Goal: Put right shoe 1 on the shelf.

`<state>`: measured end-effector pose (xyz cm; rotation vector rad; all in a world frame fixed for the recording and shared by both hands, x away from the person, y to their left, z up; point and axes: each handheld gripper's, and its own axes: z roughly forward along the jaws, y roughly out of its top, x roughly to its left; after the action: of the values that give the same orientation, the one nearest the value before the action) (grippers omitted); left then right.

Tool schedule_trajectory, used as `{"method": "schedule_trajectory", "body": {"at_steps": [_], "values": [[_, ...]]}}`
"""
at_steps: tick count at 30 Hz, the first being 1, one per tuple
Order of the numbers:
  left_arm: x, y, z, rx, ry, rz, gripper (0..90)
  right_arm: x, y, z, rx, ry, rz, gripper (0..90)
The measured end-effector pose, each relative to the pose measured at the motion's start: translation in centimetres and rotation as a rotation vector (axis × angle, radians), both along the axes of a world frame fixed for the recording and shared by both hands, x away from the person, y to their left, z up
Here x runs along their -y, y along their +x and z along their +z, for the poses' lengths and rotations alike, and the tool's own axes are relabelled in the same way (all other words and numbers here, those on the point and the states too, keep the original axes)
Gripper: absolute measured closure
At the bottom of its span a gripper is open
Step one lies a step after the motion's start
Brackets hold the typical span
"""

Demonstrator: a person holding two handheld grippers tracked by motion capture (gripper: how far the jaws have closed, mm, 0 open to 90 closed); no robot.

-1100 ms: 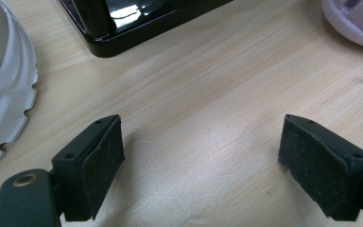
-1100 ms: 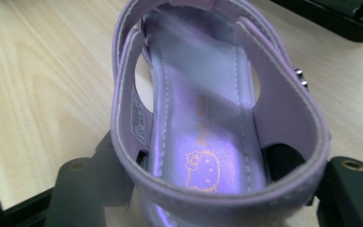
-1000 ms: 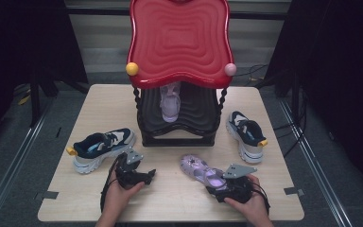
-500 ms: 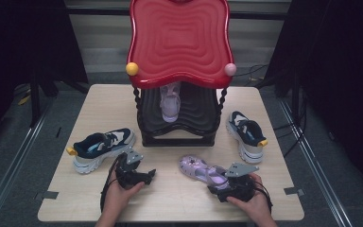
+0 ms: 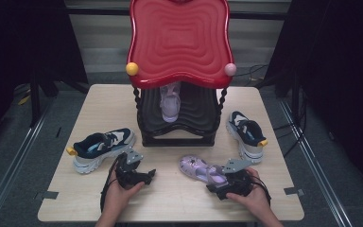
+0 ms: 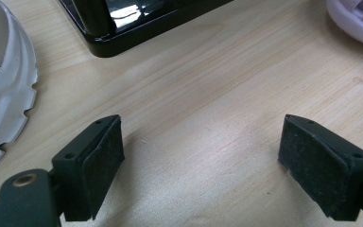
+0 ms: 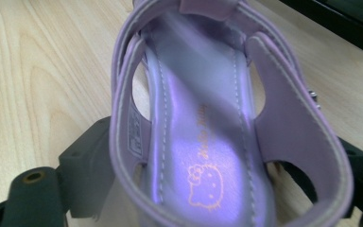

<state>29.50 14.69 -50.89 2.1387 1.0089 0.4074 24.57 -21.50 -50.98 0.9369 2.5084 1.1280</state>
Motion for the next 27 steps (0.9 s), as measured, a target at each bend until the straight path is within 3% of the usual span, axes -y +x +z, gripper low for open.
{"method": "schedule_trajectory", "body": {"at_steps": [2, 5, 9, 13, 18, 24, 27], "values": [[0.0, 0.0, 0.0, 0.000, -0.002, 0.000, 14.4, 0.0, -0.1, 0.0, 0.011, -0.003, -0.015, 28.1], [0.0, 0.0, 0.0, 0.000, -0.002, -0.001, 14.4, 0.2, -0.4, 0.1, 0.013, 0.012, -0.023, 35.4], [0.0, 0.0, 0.0, 0.000, -0.001, -0.001, 14.4, -0.1, -0.8, 0.2, 0.010, 0.009, -0.056, 37.1], [0.0, 0.0, 0.0, 0.000, -0.001, -0.001, 14.4, 0.0, -1.1, 0.4, -0.013, 0.042, -0.075, 37.3], [0.0, 0.0, 0.0, -0.001, 0.001, -0.002, 14.4, 0.7, -2.0, 2.3, 0.041, 0.091, -0.114, 37.3], [0.0, 0.0, 0.0, -0.001, 0.000, -0.003, 14.4, 1.4, -3.0, 4.9, 0.115, 0.099, -0.194, 37.3], [0.0, 0.0, 0.0, -0.001, 0.000, -0.003, 14.4, 1.4, -3.2, 5.8, 0.125, 0.104, -0.233, 37.3]]}}
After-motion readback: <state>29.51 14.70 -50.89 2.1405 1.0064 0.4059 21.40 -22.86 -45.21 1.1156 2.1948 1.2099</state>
